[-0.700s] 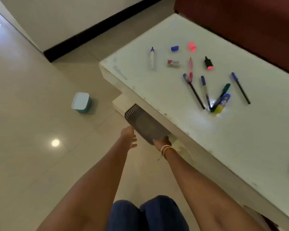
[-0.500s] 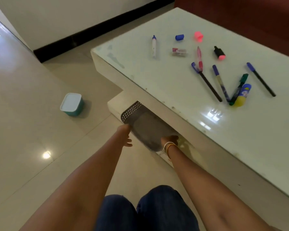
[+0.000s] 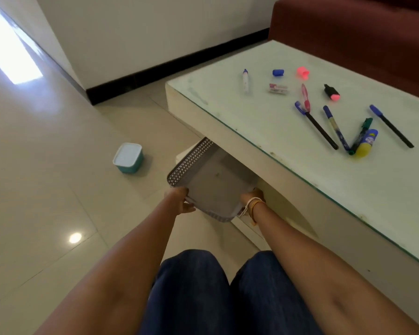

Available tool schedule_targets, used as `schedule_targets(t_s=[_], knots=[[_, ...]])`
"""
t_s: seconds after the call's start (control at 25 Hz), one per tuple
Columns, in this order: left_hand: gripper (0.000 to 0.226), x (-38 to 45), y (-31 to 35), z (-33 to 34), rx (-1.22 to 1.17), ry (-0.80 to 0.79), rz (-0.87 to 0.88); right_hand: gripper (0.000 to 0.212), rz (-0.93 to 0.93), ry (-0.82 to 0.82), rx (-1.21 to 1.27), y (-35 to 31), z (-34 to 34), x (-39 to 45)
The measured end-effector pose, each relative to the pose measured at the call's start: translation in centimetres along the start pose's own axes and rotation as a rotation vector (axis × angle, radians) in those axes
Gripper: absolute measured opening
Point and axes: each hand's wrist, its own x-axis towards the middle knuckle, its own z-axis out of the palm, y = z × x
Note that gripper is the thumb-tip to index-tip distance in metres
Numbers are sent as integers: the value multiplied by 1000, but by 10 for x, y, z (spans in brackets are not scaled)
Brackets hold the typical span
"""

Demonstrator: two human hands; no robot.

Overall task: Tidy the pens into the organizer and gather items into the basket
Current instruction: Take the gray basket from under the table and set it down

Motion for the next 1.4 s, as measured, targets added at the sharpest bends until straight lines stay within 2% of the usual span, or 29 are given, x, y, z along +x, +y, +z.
schedule_targets(t_s=[0.12, 0.24, 0.28, 0.48, 0.56, 0.64, 0.88, 1.0, 1.12, 1.32, 1.4], knots=[[21, -10, 5, -41, -96, 86, 18, 39, -88, -62, -12, -23, 31, -30], [49, -26, 10, -82, -304, 249, 30, 36, -135, -151, -41, -39, 70, -51], [52, -31, 12, -94, -340, 292, 43, 35, -155, -174, -46, -46, 81, -55], [35, -60, 29, -134, -536, 492, 100, 34, -227, -286, -89, -82, 127, -74], [41, -69, 33, -152, -601, 552, 137, 33, -273, -335, -100, -99, 144, -78], [47, -74, 35, -165, -639, 577, 182, 39, -320, -354, -137, -111, 167, -64], [43, -74, 57, -183, -708, 605, 314, 49, -365, -400, -149, -160, 212, -33], [43, -94, 81, -194, -762, 599, 257, 36, -334, -401, -173, -193, 202, -66], [43, -139, 110, -203, -851, 615, 211, 27, -339, -491, -126, -225, 159, -130], [51, -215, 163, -179, -857, 536, 258, 53, -255, -514, 48, -286, 63, -212], [52, -253, 188, -161, -855, 487, 258, 52, -233, -501, 101, -308, 18, -236]])
